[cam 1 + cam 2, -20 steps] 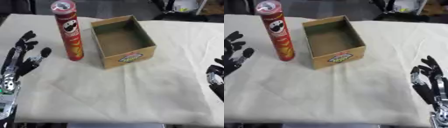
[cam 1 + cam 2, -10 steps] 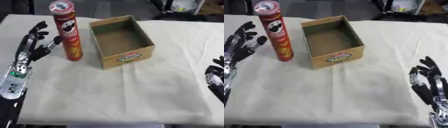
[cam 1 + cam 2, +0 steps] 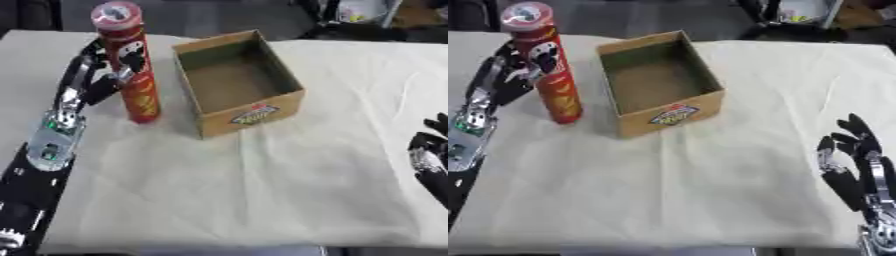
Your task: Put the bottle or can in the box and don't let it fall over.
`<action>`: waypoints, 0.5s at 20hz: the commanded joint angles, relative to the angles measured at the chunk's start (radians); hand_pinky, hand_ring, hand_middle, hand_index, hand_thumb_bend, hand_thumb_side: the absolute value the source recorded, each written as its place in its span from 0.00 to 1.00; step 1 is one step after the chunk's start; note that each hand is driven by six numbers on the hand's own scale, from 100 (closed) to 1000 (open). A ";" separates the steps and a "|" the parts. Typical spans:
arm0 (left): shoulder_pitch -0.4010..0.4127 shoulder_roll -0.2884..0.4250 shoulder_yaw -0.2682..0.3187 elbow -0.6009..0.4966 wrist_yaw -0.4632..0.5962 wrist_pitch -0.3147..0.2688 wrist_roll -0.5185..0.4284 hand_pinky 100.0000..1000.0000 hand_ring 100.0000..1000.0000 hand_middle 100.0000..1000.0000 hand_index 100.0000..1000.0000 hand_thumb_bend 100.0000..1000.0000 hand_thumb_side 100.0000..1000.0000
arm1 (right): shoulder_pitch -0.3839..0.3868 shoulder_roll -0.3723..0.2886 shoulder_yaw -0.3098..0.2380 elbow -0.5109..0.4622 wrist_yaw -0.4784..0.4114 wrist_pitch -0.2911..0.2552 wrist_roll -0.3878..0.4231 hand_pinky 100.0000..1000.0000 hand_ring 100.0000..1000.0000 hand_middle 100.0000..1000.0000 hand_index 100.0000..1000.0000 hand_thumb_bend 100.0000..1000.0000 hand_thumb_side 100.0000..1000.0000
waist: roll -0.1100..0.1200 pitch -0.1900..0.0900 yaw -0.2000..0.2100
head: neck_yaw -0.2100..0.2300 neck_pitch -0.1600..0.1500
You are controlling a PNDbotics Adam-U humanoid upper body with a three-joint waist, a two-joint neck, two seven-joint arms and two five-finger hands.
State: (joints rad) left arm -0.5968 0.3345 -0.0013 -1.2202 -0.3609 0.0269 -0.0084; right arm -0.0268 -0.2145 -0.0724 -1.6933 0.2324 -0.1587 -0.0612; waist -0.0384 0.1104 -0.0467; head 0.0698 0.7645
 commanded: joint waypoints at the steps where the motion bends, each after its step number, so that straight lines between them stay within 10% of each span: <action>1: -0.033 0.022 -0.009 0.031 -0.015 -0.007 -0.009 0.90 0.84 0.88 0.96 0.58 0.67 | -0.010 -0.014 0.001 -0.009 -0.009 -0.003 0.005 0.85 0.82 0.88 1.00 0.00 0.45 | -0.009 -0.019 -0.002 | 0.006 0.005; 10: -0.040 0.016 -0.027 0.102 -0.010 -0.070 -0.114 0.90 0.84 0.88 0.91 0.43 0.60 | -0.006 -0.010 0.003 -0.003 -0.011 -0.004 0.010 0.85 0.82 0.88 1.00 0.00 0.45 | -0.010 -0.020 -0.004 | 0.012 0.005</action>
State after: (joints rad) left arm -0.6166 0.3341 -0.0249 -1.1127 -0.3699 -0.0346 -0.1098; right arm -0.0264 -0.2143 -0.0669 -1.6872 0.2312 -0.1607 -0.0538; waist -0.0386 0.1104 -0.0483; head 0.0778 0.7645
